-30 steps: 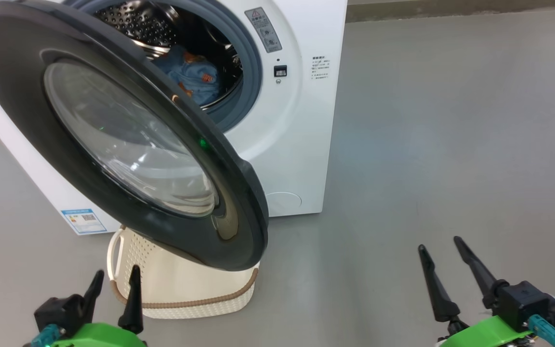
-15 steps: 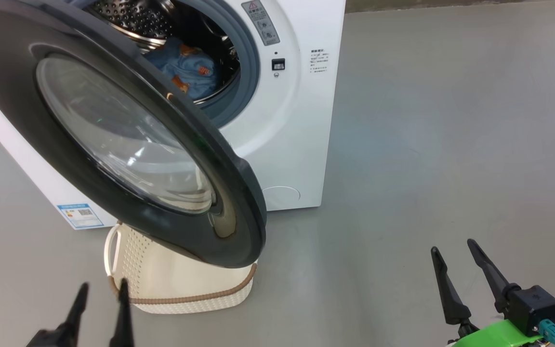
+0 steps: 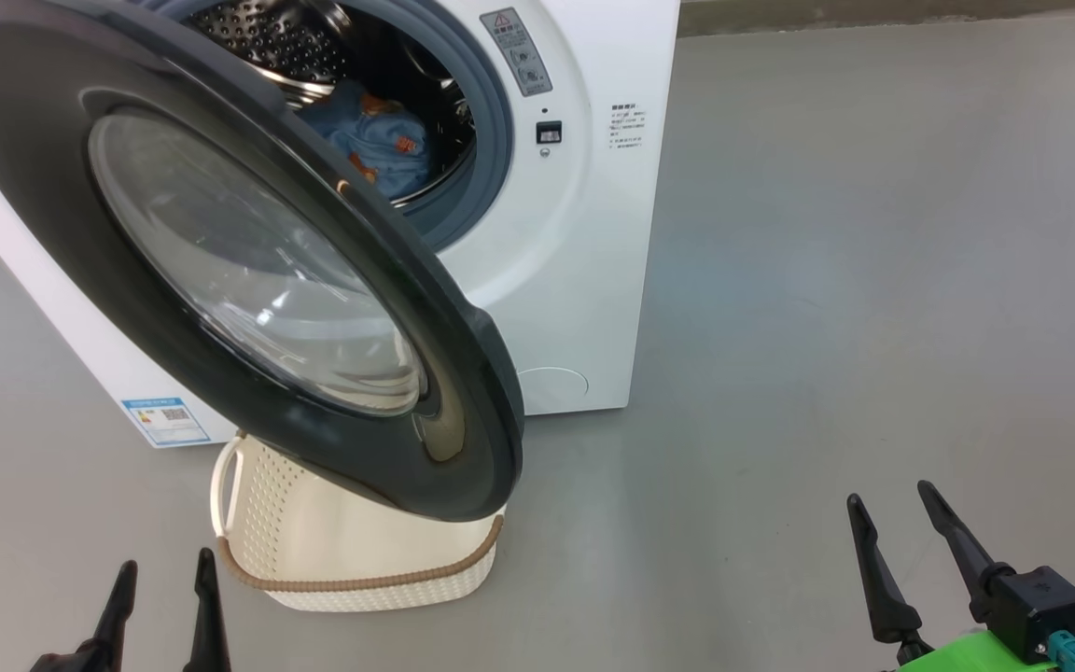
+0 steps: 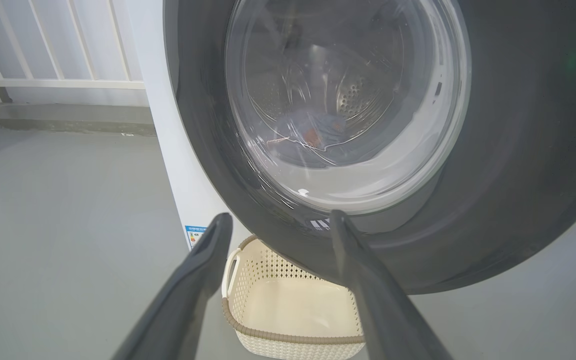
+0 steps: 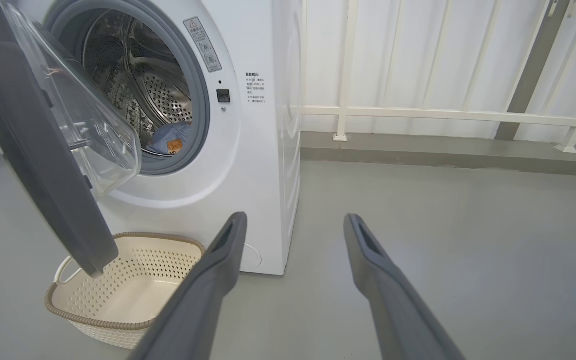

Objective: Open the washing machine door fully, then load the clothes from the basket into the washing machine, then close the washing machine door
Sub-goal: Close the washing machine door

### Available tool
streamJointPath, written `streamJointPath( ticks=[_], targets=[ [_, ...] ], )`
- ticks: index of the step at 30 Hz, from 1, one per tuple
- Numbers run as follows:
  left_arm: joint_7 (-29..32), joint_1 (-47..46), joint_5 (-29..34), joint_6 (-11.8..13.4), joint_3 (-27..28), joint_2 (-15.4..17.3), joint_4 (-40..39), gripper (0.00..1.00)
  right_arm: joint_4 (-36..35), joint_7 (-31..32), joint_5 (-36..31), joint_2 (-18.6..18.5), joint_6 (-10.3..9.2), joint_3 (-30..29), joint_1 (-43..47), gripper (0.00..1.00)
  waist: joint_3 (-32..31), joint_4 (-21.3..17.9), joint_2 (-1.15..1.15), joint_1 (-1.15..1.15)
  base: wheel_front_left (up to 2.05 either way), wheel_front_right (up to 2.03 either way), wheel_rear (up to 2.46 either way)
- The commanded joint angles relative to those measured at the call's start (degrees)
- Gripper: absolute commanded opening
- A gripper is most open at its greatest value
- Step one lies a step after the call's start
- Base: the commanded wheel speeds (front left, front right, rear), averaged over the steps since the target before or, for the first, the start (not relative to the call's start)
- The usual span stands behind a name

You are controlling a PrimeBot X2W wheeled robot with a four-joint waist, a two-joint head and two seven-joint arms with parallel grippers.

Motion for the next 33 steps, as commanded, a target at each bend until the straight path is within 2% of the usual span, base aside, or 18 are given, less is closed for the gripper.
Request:
streamJointPath(
  ticks=[1,7,8,9,10,11,12,23,33],
  targets=[
    [-0.5,-1.6,0.7,-0.2,2.2,0.3,-1.0,1.00,-0.8,-0.3,-0.9,-0.2,0.09,1.2,-0.5,1.00,-0.1,0.0,0.00,0.00,0.00,0.00,0.00],
    [-0.5,-2.1,-0.1,-0.5,2.0,0.3,-0.6,1.00,0.3,-0.3,-1.0,-0.2,0.09,1.3,-0.8,1.00,-0.4,0.3,0.00,0.00,0.00,0.00,0.00],
    [-0.5,-2.1,-0.1,-0.6,2.0,0.3,-0.6,1.00,0.6,-0.3,-0.8,-0.3,0.09,1.4,-0.8,0.97,-0.5,0.3,0.00,0.00,0.00,0.00,0.00],
    [-0.5,-2.2,-0.2,-0.6,2.1,0.3,-0.5,1.00,0.8,-0.3,-0.7,-0.3,0.09,1.4,-0.8,0.47,-0.6,0.4,0.00,0.00,0.00,0.00,0.00],
    [-0.5,-2.2,-0.3,-0.6,2.2,0.2,-0.5,1.00,1.0,-0.3,-0.7,-0.4,0.09,1.4,-0.9,0.32,-0.7,0.5,0.00,0.00,0.00,0.00,0.00],
    [-0.5,-2.2,-0.5,-0.6,2.2,0.2,-0.4,1.00,1.0,-0.3,-0.6,-0.4,0.09,1.3,-1.0,0.04,-0.8,0.5,0.00,0.00,0.00,0.00,0.00],
    [-0.5,-2.2,-0.7,-0.6,2.2,0.2,-0.4,1.00,0.9,-0.3,-0.5,-0.3,0.09,1.3,-1.1,0.00,-1.0,0.6,0.00,0.00,0.00,0.00,0.00],
    [-0.5,-2.1,-1.3,-0.6,1.5,0.2,-0.3,1.00,-0.4,-0.3,-0.2,-0.4,0.09,2.0,-3.5,0.00,-1.7,1.9,0.00,0.00,0.00,0.00,0.00],
    [-0.5,-3.0,-3.0,0.3,0.1,0.2,-0.1,1.00,-10.3,-0.3,1.0,0.0,0.09,8.4,-12.2,0.00,-1.6,5.5,0.00,0.00,0.00,0.00,0.00]
  ],
)
